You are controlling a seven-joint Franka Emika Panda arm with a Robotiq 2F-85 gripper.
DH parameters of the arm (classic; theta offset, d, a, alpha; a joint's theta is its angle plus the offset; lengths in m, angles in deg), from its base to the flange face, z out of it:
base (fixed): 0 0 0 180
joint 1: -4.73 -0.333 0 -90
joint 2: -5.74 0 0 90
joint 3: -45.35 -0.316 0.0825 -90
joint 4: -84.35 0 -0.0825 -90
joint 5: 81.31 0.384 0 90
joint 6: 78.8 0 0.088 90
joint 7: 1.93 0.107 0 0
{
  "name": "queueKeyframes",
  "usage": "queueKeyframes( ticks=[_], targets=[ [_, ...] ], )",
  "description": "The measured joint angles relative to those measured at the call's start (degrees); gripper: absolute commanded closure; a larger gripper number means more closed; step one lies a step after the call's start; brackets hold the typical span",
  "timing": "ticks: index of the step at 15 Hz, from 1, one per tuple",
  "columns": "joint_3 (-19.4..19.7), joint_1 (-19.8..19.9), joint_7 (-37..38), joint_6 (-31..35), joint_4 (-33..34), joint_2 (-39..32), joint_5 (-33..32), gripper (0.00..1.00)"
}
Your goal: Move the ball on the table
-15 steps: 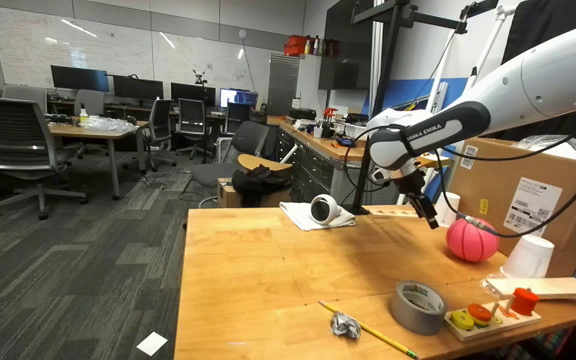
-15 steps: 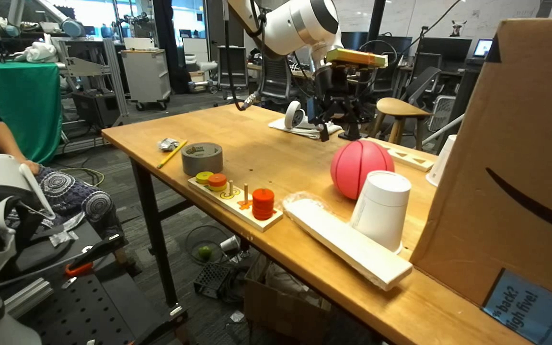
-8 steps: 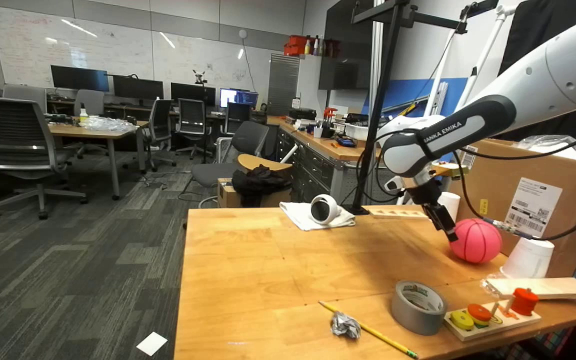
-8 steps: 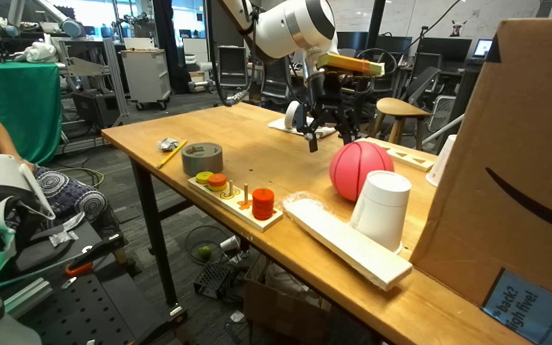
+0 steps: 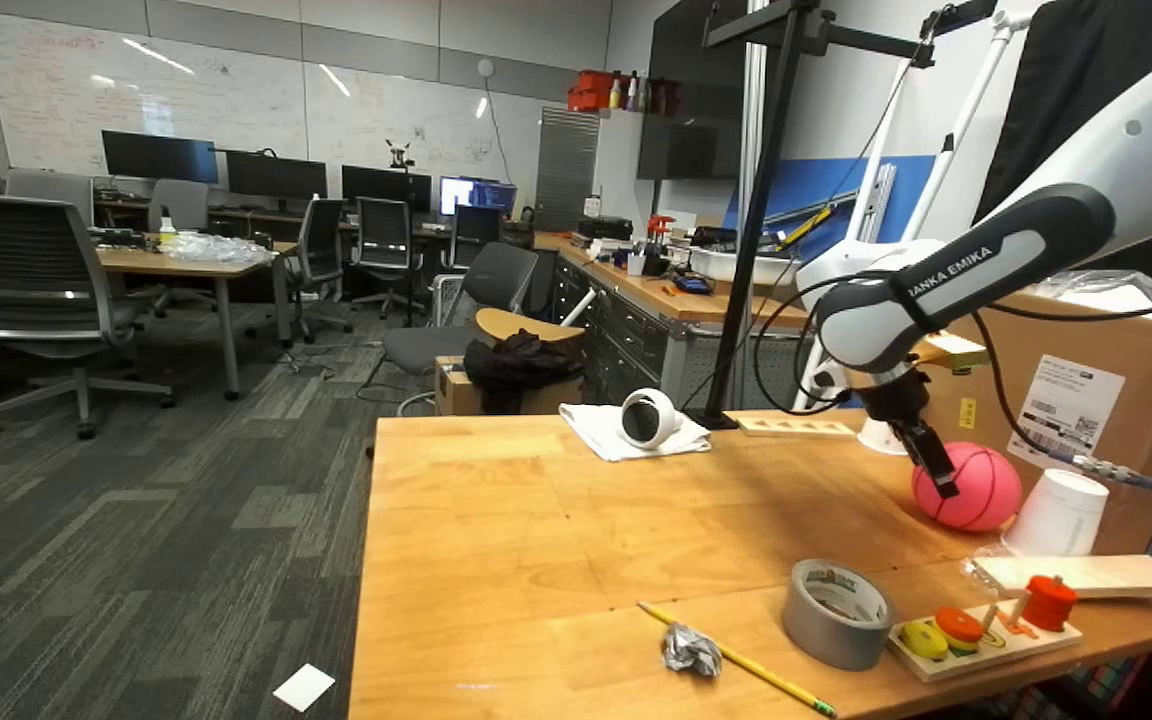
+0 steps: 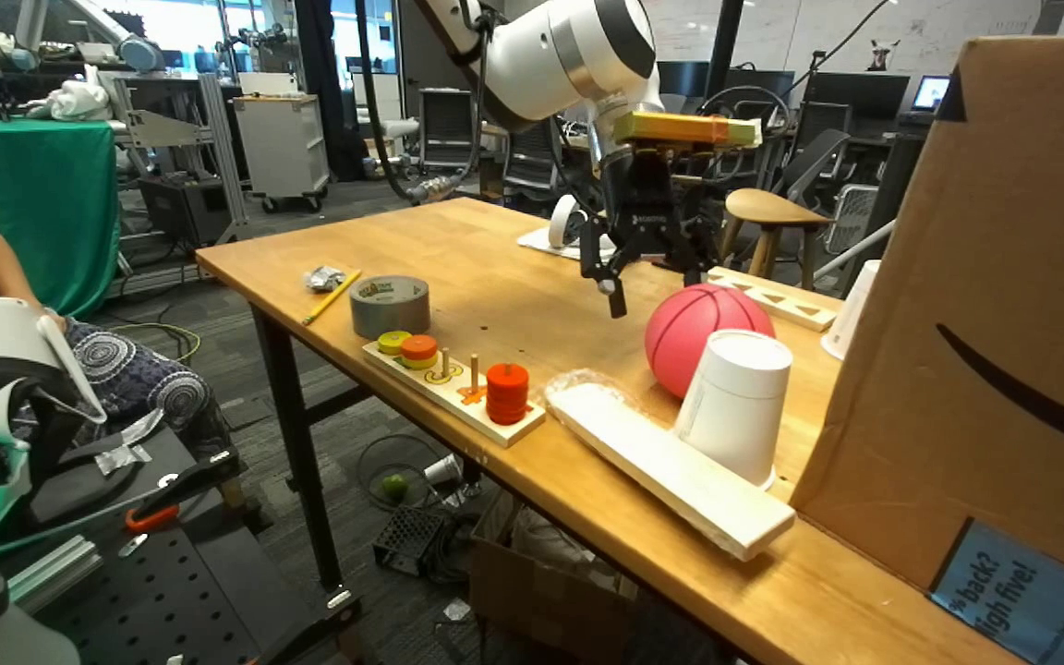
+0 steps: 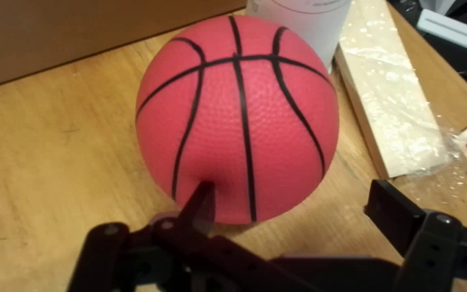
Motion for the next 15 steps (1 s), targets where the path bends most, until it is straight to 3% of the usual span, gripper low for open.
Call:
queueKeyframes(
  ticks=[3,7,12,15],
  targets=[
    [0.97,1.96,2.77,10.80,-2.85,0.17,-4.80,0.00],
    [3.86,3.11,8.12,23.57,-5.89,-0.89,-19.49,0.00],
    [6.20,3.02,19.92,25.20,-5.66,-3.48,-40.10,0.00],
    [6.15,2.47,27.14,23.35,-4.66,-4.42,-48.42,0.00]
  ],
)
